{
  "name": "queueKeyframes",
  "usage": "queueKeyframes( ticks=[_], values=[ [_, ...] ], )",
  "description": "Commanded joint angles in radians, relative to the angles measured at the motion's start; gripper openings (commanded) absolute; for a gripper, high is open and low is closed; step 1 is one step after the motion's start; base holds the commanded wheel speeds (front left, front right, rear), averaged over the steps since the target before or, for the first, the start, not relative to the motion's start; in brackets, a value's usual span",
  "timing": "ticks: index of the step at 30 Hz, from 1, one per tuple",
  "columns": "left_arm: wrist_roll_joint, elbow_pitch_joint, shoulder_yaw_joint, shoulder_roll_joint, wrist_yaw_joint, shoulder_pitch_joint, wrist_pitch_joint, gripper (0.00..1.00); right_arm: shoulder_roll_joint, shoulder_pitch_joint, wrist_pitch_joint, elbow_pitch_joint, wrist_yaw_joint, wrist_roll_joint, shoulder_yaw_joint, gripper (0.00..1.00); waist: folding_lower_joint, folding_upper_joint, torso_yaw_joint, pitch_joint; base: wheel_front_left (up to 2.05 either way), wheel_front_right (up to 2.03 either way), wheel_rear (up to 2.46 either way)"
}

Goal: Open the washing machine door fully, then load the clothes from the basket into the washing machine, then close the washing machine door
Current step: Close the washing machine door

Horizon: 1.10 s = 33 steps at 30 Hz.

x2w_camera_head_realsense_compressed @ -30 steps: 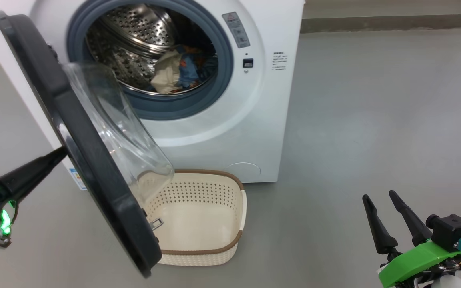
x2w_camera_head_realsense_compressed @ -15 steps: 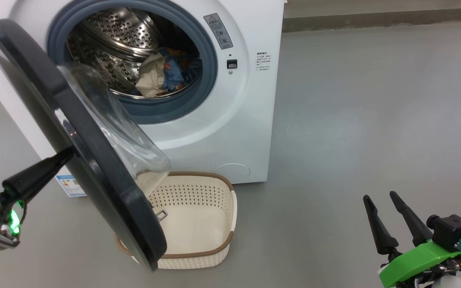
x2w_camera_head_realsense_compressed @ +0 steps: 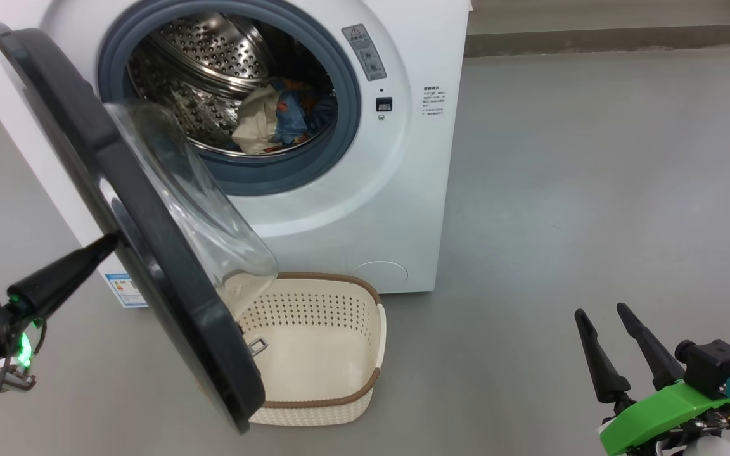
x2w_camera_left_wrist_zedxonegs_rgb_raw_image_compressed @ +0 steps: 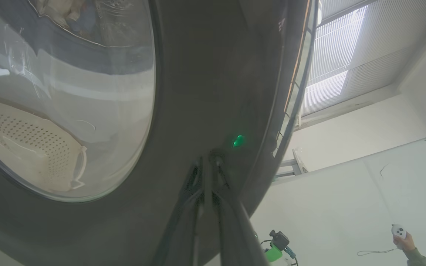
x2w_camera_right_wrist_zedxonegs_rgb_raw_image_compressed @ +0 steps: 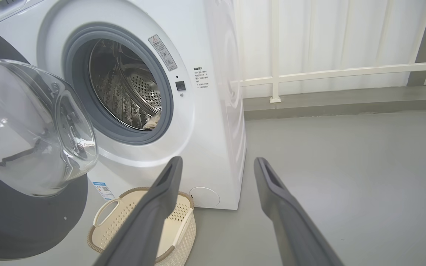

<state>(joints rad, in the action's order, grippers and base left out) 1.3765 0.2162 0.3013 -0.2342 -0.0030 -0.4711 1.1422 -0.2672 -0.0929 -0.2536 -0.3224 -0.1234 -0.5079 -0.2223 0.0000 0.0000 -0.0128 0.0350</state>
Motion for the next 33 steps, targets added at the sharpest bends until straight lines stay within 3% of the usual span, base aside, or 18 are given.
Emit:
queueKeyframes(
  ticks=[1,3,4,6,7,14,20,26,29,33],
  values=[
    [-0.013,-0.028,0.031,-0.049,-0.011,-0.022,-0.009,0.0,-0.014,-0.021,-0.008,0.023,-0.007,-0.002,-0.014,1.0,0.0,0.0,0.001,0.001,0.0,0.0,0.0],
    [-0.034,-0.032,0.037,-0.057,-0.034,-0.007,-0.033,0.0,-0.015,-0.017,-0.008,0.024,-0.007,-0.003,-0.013,1.0,0.0,0.0,0.002,0.002,0.0,0.0,0.0],
    [-0.043,-0.032,0.043,-0.062,-0.045,0.003,-0.045,0.07,-0.017,-0.014,-0.008,0.025,-0.007,-0.003,-0.012,1.0,0.0,0.0,0.002,0.003,0.0,0.0,0.0],
    [-0.069,-0.035,0.053,-0.075,-0.068,0.025,-0.074,0.8,-0.019,-0.01,-0.008,0.027,-0.007,-0.003,-0.009,1.0,0.0,0.0,0.002,0.006,0.0,0.0,0.0],
    [-0.082,-0.038,0.055,-0.081,-0.08,0.04,-0.086,1.0,-0.02,-0.008,-0.008,0.028,-0.007,-0.003,-0.007,1.0,0.0,0.0,0.002,0.007,0.0,0.0,0.0],
    [-0.222,-0.117,0.058,-0.116,-0.125,0.161,-0.263,1.0,-0.016,0.005,-0.008,0.038,-0.007,0.002,0.009,1.0,0.0,0.0,0.008,0.008,0.0,0.0,0.0],
    [-0.404,-0.234,-0.086,-0.171,-0.127,0.327,-0.679,1.0,-0.012,0.004,-0.008,0.046,-0.007,0.006,0.013,1.0,0.0,0.0,0.007,0.0,0.0,0.0,0.0],
    [-0.544,-0.179,-0.251,-0.231,-0.128,0.427,-1.078,1.0,-0.017,0.001,-0.008,0.051,-0.007,0.009,0.017,1.0,0.0,0.0,0.001,-0.003,0.0,0.0,0.0],
    [-0.613,-0.124,-0.306,-0.234,-0.128,0.458,-1.226,1.0,-0.018,0.0,-0.008,0.055,-0.007,0.013,0.018,1.0,0.0,0.0,-0.007,-0.002,0.0,0.0,0.0],
    [-0.656,-0.052,-0.357,-0.219,-0.128,0.47,-1.347,1.0,-0.02,0.003,-0.008,0.06,-0.007,0.015,0.023,1.0,0.0,0.0,-0.015,-0.003,0.0,0.0,0.0]
  ],
)
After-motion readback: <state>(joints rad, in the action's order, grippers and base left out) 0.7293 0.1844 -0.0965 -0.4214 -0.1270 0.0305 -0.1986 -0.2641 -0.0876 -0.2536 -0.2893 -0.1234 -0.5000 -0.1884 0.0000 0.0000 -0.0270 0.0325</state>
